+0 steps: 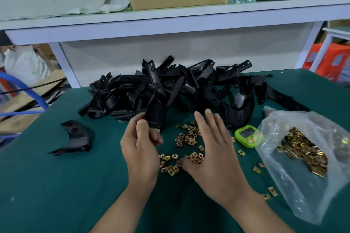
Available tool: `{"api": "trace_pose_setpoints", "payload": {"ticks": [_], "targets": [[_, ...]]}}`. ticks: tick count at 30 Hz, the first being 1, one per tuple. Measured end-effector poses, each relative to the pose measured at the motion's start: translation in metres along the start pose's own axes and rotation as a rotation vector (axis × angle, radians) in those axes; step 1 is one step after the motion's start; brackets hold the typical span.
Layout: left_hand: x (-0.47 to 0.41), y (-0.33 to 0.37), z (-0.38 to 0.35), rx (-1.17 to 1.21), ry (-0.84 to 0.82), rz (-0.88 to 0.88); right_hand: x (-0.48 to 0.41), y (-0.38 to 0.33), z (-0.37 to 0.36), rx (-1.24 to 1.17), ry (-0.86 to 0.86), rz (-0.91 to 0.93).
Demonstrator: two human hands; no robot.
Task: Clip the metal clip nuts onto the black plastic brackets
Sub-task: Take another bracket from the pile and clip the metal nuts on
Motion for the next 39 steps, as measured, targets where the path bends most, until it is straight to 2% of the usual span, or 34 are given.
{"api": "trace_pose_setpoints", "payload": {"ticks": [1,4,5,10,15,16,19,21,23,27,31,33,34,36,38,39], "targets": [[0.008,0.002,-0.003,0.018,-0.021,0.044,0.0,-0.001,0.003,0.036,0.052,0.008],[0.037,-0.002,-0.011,0.058,0.011,0.321,-0.001,-0.006,0.016,0.122,0.223,0.01],[0.042,-0.002,-0.011,0.046,-0.001,0.356,0.0,-0.008,0.018,0.141,0.25,0.02],[0.047,0.007,-0.011,-0.032,-0.299,0.157,0.004,-0.003,0.016,0.171,0.197,0.039],[0.04,0.013,-0.005,0.016,-0.369,0.026,0.0,0.004,0.029,-0.037,0.112,-0.061],[0.038,0.014,-0.004,-0.018,-0.413,-0.016,0.0,0.005,0.03,-0.107,0.062,-0.097],[0.036,0.021,-0.007,-0.239,-0.626,-0.29,-0.004,0.008,0.027,-0.274,-0.157,-0.174],[0.04,0.019,-0.01,-0.284,-0.681,-0.311,-0.004,0.009,0.029,-0.364,-0.237,-0.202],[0.045,0.014,-0.011,-0.301,-0.678,-0.253,-0.005,0.013,0.036,-0.329,-0.177,-0.201],[0.047,0.012,-0.015,-0.264,-0.564,-0.145,-0.002,0.014,0.042,0.184,0.168,-0.126],[0.043,0.012,-0.014,-0.095,-0.481,-0.022,0.001,0.011,0.027,0.248,0.16,-0.132],[0.034,0.01,-0.004,-0.232,-0.494,-0.079,-0.001,0.015,0.024,0.176,0.141,-0.27],[0.028,0.007,0.001,-0.439,-0.557,-0.172,-0.002,0.018,0.024,0.156,0.127,-0.332],[0.022,-0.002,0.005,-0.811,-0.829,-0.296,-0.002,0.025,0.021,0.182,0.067,-0.395],[0.024,-0.013,0.002,-0.84,-1.046,-0.17,0.0,0.03,0.016,0.228,0.007,-0.413],[0.026,-0.015,0.0,-0.765,-1.074,-0.129,0.0,0.031,0.014,0.234,-0.011,-0.404]]}}
Point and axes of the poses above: each hand's wrist, its own x-axis away from the middle knuckle, its own z-axis out of the back of the hand, y = z × x, the point moved 3 cm from there along -x, towards the middle knuckle, and after that the axes turned 12 degrees about -z, right-handed, at the moved point
